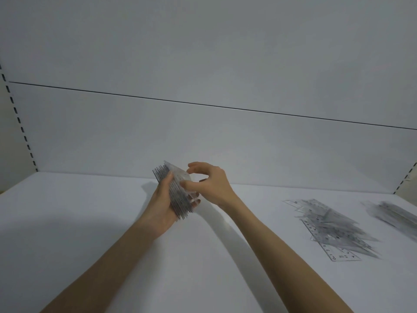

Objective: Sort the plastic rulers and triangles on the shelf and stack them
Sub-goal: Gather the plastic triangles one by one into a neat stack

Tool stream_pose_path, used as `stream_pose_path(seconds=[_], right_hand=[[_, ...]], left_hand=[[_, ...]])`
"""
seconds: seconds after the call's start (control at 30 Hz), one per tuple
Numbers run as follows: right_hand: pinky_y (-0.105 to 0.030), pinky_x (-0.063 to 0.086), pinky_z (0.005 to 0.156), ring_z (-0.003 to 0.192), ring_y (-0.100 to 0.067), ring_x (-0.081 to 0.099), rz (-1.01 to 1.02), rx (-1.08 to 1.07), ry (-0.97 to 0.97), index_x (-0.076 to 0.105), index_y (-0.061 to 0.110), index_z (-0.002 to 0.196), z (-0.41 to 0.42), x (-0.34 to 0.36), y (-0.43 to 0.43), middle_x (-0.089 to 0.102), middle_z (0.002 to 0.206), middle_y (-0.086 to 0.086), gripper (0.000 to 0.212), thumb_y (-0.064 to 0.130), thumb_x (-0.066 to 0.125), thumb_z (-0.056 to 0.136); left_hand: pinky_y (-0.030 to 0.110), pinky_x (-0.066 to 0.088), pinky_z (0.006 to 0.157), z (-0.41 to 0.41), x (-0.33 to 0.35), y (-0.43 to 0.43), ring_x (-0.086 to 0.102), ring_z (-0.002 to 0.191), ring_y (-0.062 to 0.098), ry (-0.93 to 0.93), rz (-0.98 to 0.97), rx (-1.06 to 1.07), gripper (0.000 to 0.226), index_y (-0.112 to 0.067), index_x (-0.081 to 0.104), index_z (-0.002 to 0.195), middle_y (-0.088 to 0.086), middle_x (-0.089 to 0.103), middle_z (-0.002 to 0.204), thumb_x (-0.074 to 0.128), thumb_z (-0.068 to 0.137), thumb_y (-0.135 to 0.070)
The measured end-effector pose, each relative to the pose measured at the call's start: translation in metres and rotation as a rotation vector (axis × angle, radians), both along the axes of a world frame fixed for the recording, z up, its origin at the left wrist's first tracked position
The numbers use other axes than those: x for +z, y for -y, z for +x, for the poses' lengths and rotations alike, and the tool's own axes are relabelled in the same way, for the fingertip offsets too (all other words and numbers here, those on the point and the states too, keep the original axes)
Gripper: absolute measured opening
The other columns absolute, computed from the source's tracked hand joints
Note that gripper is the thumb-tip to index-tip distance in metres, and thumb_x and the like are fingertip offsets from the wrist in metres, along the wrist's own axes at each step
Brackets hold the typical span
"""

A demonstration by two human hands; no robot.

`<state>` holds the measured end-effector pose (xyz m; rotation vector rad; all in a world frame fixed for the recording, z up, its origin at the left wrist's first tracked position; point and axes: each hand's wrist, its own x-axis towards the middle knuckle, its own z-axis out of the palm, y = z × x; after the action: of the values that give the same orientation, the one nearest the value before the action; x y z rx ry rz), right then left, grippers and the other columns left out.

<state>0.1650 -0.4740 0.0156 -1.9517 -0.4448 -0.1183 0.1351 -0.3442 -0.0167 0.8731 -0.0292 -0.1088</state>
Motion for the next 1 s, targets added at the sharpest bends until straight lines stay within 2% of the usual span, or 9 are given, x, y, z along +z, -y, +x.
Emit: stream_pose_path(seconds=[0.17, 0.27, 0.33, 0.43, 0.5, 0.57, 0.63, 0.8, 1.0], right_hand=[[-0.018, 0.055, 0.059, 0.102, -0.009, 0.062, 0.046, -0.048, -0.071, 0.068, 0.013, 0.104, 0.002, -0.01, -0.005, 0.063, 0.117, 0.002, 0.036, 0.023, 0.079, 0.071], [-0.02, 0.053, 0.056, 0.102, -0.017, 0.064, 0.084, -0.018, -0.1, 0.067, 0.012, 0.109, 0.003, -0.015, -0.004, 0.063, 0.115, 0.002, 0.042, 0.029, 0.08, 0.073], [-0.019, 0.054, 0.061, 0.104, -0.011, 0.063, 0.055, -0.004, -0.096, 0.068, 0.014, 0.109, 0.002, -0.017, -0.002, 0.065, 0.114, 0.005, 0.04, 0.035, 0.078, 0.076], [-0.027, 0.056, 0.078, 0.099, -0.007, 0.066, -0.001, 0.054, -0.101, 0.065, 0.022, 0.115, 0.002, -0.018, 0.005, 0.067, 0.114, 0.005, 0.046, 0.047, 0.074, 0.077], [-0.026, 0.054, 0.075, 0.09, -0.011, 0.068, 0.03, 0.179, -0.188, 0.057, 0.031, 0.124, -0.002, -0.013, 0.011, 0.068, 0.114, 0.0, 0.05, 0.038, 0.075, 0.078], [-0.022, 0.051, 0.072, 0.084, -0.012, 0.067, 0.026, 0.3, -0.246, 0.053, 0.046, 0.122, -0.006, -0.009, 0.017, 0.069, 0.105, 0.001, 0.059, 0.018, 0.078, 0.077], [-0.021, 0.051, 0.072, 0.081, -0.007, 0.064, 0.007, 0.357, -0.244, 0.051, 0.056, 0.117, -0.009, -0.008, 0.016, 0.067, 0.094, 0.006, 0.071, 0.009, 0.081, 0.072], [-0.029, 0.056, 0.084, 0.09, -0.015, 0.066, 0.032, 0.3, -0.204, 0.051, 0.042, 0.129, -0.011, -0.012, 0.007, 0.066, 0.103, 0.002, 0.08, 0.013, 0.088, 0.064], [-0.039, 0.057, 0.087, 0.096, -0.022, 0.068, 0.015, 0.285, -0.201, 0.051, 0.04, 0.129, -0.015, -0.012, 0.012, 0.067, 0.113, -0.005, 0.081, 0.01, 0.088, 0.063]], left_hand=[[0.043, 0.056, 0.075, -0.001, -0.002, 0.0, 0.064, 0.099, 0.033, 0.006, -0.004, 0.007, 0.056, -0.011, 0.05, 0.128, 0.02, 0.059, 0.123, 0.053, 0.084, -0.045], [0.046, 0.056, 0.076, 0.0, -0.004, 0.0, 0.067, 0.089, 0.031, 0.022, 0.01, 0.005, 0.034, -0.018, 0.053, 0.122, 0.012, 0.06, 0.115, 0.054, 0.091, -0.032], [0.047, 0.057, 0.078, -0.002, -0.004, 0.0, 0.068, 0.084, 0.029, 0.025, 0.028, 0.01, 0.031, -0.019, 0.053, 0.124, 0.011, 0.06, 0.113, 0.052, 0.093, -0.026], [0.041, 0.057, 0.072, -0.006, -0.002, 0.002, 0.068, 0.082, 0.025, 0.06, 0.057, -0.01, 0.034, -0.019, 0.053, 0.123, 0.011, 0.063, 0.111, 0.054, 0.089, -0.026], [0.04, 0.058, 0.07, -0.008, -0.001, 0.004, 0.069, 0.083, 0.024, 0.092, 0.067, -0.028, 0.031, -0.021, 0.055, 0.118, 0.01, 0.066, 0.105, 0.054, 0.087, -0.026], [0.04, 0.059, 0.069, -0.008, -0.002, 0.005, 0.07, 0.088, 0.026, 0.114, 0.072, -0.038, 0.025, -0.024, 0.055, 0.117, 0.013, 0.068, 0.101, 0.048, 0.093, -0.021], [0.039, 0.059, 0.068, -0.008, -0.002, 0.006, 0.069, 0.093, 0.028, 0.123, 0.089, -0.049, 0.028, -0.03, 0.054, 0.119, 0.013, 0.07, 0.103, 0.044, 0.097, -0.017], [0.036, 0.059, 0.071, -0.012, 0.0, 0.006, 0.07, 0.092, 0.024, 0.157, 0.094, -0.076, 0.032, -0.026, 0.051, 0.124, 0.013, 0.068, 0.105, 0.042, 0.095, -0.014], [0.038, 0.059, 0.07, -0.014, -0.002, 0.009, 0.07, 0.091, 0.022, 0.193, 0.159, -0.126, 0.046, -0.025, 0.042, 0.132, 0.005, 0.073, 0.099, 0.05, 0.086, -0.018]])
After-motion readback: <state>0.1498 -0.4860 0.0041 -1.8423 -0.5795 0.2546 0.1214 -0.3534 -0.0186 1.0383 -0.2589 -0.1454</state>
